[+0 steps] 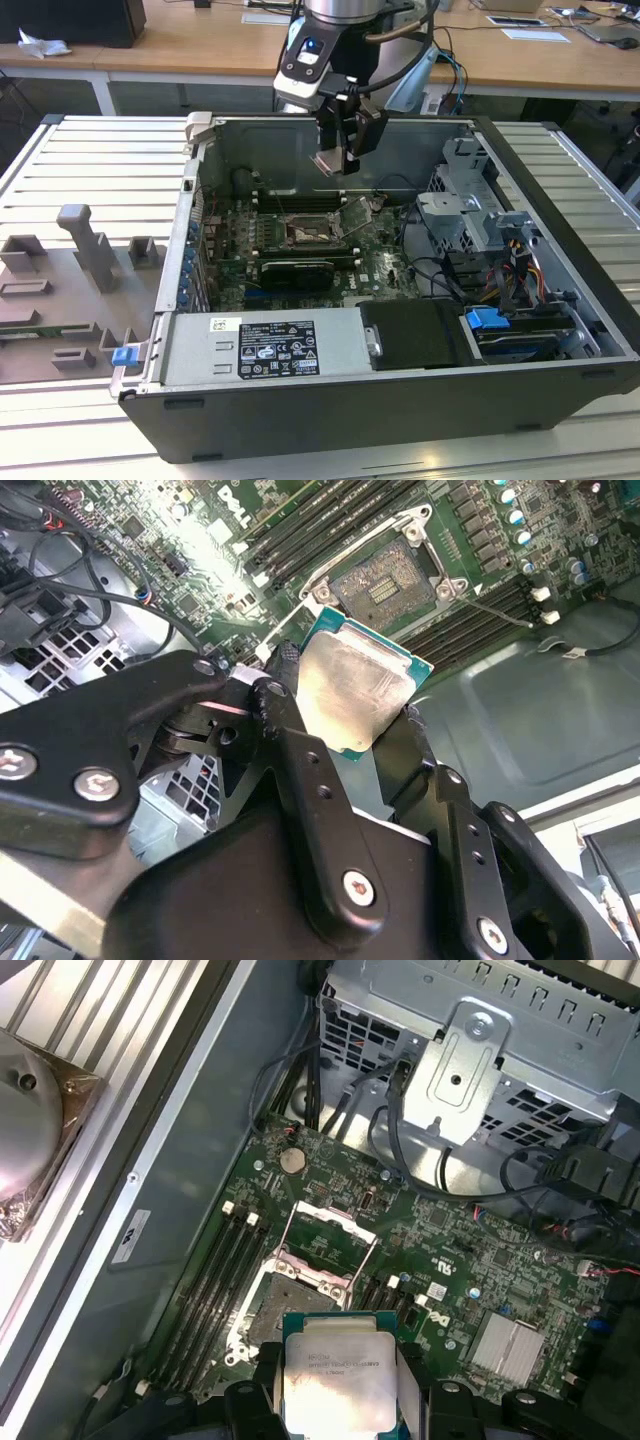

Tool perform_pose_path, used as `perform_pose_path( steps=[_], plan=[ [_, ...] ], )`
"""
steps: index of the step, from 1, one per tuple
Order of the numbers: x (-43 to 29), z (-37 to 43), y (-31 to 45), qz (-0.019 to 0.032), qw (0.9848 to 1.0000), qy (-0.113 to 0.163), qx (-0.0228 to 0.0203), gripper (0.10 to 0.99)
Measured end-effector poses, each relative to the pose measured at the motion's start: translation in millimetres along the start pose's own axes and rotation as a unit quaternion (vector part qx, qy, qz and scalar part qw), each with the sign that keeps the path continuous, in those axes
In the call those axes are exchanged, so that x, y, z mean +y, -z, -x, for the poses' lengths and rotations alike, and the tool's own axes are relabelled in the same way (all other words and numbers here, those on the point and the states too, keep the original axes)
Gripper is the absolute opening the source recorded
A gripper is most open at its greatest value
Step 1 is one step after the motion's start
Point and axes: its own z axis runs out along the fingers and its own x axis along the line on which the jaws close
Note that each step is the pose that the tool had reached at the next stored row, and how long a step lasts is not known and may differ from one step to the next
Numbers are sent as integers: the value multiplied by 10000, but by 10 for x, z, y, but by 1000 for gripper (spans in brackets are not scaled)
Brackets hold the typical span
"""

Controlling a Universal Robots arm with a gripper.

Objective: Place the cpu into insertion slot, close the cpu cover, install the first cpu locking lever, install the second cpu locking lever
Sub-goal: 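Place the cpu into insertion slot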

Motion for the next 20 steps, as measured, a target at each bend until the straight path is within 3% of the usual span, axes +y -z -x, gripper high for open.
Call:
perform_pose_path(
  steps=[11, 20],
  plan=[
    [-3, 0, -28, 2, 9999, -161, -14, 537],
    [-9, 1, -94, 1, 9999, -166, -14, 537]
  ],
)
